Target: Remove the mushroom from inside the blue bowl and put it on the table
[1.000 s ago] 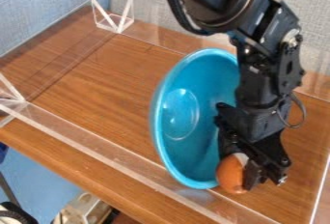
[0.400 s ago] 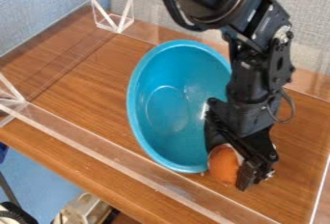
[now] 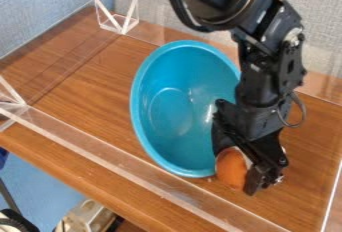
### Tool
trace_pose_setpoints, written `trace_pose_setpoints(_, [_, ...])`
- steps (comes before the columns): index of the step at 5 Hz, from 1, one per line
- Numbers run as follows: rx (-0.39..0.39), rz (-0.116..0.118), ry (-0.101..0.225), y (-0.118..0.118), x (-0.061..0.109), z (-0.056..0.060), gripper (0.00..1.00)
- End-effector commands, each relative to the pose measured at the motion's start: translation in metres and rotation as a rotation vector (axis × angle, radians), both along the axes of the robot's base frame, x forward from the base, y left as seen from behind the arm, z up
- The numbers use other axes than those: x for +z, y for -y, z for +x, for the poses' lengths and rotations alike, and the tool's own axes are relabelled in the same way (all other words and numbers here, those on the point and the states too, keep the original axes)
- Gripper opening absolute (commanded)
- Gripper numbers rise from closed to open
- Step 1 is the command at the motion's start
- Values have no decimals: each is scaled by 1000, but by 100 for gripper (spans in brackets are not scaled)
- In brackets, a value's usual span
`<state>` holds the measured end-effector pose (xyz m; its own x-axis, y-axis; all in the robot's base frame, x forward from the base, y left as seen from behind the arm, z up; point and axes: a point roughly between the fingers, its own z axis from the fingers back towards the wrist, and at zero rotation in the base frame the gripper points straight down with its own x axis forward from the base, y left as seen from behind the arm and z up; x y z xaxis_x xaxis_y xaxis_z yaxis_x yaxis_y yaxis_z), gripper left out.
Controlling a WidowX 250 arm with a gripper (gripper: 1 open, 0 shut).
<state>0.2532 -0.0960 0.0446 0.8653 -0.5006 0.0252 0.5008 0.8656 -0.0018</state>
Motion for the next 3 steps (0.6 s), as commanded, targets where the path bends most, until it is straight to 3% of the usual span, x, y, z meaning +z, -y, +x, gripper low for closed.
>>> trace_pose_setpoints(1, [-15, -20, 80, 7, 19, 6, 100])
trace_pose_setpoints(3, [-10, -14, 101, 8, 26, 3, 100])
